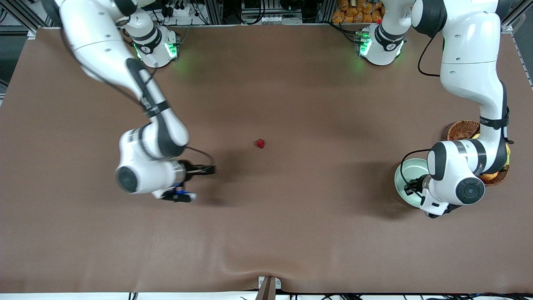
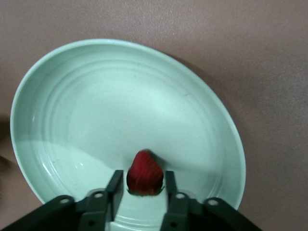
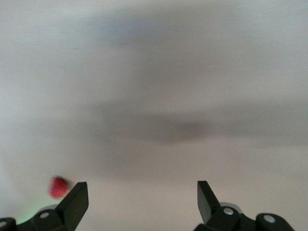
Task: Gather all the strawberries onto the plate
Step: 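Release the strawberry onto the plate while the right gripper sets another mid-table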
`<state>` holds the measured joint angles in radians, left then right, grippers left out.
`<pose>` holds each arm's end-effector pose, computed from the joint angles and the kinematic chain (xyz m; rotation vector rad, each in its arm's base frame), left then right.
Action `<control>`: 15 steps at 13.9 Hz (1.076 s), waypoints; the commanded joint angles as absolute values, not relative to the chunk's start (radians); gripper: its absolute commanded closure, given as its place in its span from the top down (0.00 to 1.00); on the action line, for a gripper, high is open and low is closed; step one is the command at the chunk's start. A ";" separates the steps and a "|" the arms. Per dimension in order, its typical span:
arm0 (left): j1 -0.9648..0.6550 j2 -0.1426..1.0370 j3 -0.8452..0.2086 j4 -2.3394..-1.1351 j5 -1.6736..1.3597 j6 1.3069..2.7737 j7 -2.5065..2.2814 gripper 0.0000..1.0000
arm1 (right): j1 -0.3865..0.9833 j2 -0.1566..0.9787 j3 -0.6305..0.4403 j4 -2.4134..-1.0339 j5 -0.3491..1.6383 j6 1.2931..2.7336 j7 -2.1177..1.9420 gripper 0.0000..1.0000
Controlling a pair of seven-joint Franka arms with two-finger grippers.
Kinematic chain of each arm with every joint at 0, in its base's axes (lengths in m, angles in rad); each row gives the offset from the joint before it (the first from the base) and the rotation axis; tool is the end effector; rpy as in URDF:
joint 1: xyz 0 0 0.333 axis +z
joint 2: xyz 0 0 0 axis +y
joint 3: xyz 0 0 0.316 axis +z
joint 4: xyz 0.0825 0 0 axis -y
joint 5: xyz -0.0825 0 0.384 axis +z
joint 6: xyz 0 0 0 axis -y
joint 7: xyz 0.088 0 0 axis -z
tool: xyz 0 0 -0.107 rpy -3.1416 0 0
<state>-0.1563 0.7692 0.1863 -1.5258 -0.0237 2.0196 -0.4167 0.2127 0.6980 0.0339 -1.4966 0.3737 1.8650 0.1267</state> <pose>0.6784 0.0025 0.1901 -2.8909 -0.6245 0.3506 0.6516 0.1895 0.2401 -2.7962 0.0757 0.5516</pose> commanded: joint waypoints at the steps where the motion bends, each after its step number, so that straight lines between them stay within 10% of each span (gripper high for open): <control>1: -0.163 0.756 0.183 -1.536 -0.005 2.025 -0.411 1.00 | 0.111 0.673 0.046 -1.522 0.290 1.800 0.045 1.00; 15: -0.498 0.689 0.172 -1.526 -0.020 1.993 -0.609 1.00 | -0.064 0.703 0.038 -1.641 0.000 1.924 -0.155 1.00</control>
<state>-0.4588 0.7038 0.1627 -1.5140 -0.0237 2.0039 -0.5692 -0.0509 0.7189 0.0264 -1.6082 0.0202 1.9153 -0.1433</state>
